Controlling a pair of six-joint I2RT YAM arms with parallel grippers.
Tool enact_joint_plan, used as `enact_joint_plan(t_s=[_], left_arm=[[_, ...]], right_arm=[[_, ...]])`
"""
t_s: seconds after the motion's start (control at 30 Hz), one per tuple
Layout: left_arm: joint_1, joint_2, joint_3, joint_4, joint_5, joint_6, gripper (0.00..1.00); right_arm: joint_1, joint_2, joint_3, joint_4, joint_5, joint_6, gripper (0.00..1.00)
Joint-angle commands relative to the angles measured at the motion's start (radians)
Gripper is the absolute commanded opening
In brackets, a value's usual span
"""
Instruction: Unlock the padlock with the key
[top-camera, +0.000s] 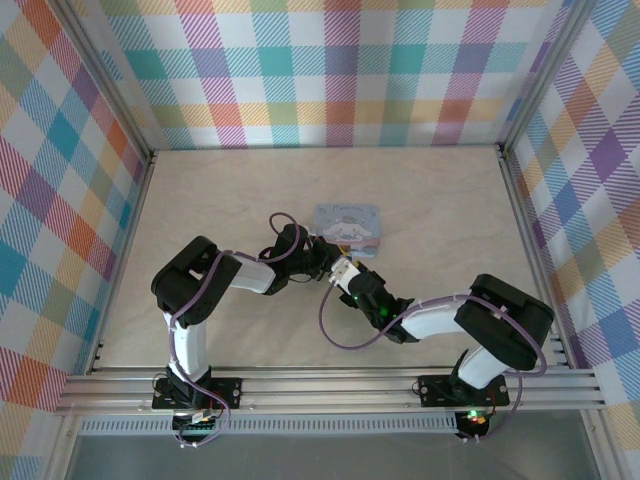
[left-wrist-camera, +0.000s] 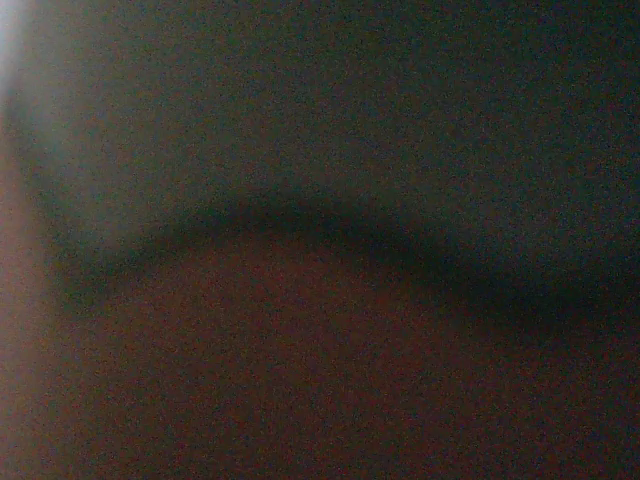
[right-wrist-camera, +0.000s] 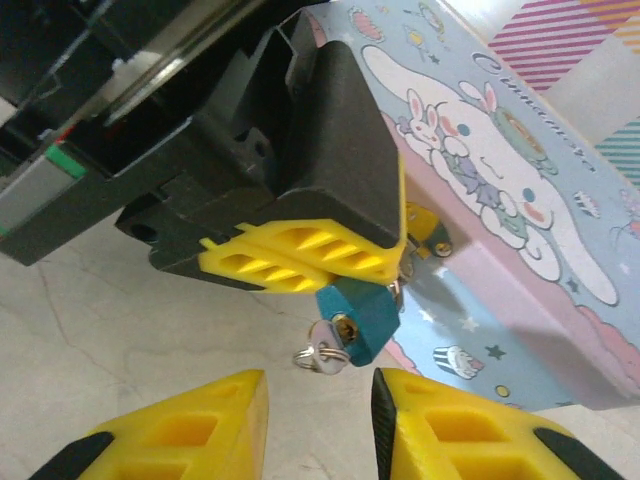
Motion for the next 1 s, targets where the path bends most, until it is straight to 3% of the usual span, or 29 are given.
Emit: enact_joint_plan(t_s=[0.0, 0.33, 0.63, 0.77, 0.97], left_arm=[[-0.021, 0.008, 0.006, -0.033, 0.015, 0.003, 0.02], [-0.022, 0.010, 0.006, -0.034, 0.018, 0.002, 0.02], [-0.022, 0.007, 0.007, -0.038, 0.017, 0.003, 0.02], [-0.022, 0.007, 0.008, -0.039, 0.019, 0.003, 0.02], [-0.021, 0.008, 0.008, -0.040, 0.018, 0.003, 0.02]], right_arm=[[0.004, 0.025, 0.033, 0.057, 0.033, -0.058, 0.33], [0.004, 0.082, 0.060, 0.081, 0.035, -0.059, 0.22], [0.004, 0.097, 0.070, 0.077, 0.033, -0.012, 0.00], [-0.006, 0.071, 0.058, 0.065, 0.028, 0.089, 0.00], [-0.054, 0.021, 0.025, 0.044, -0.057, 0.390, 0.00]])
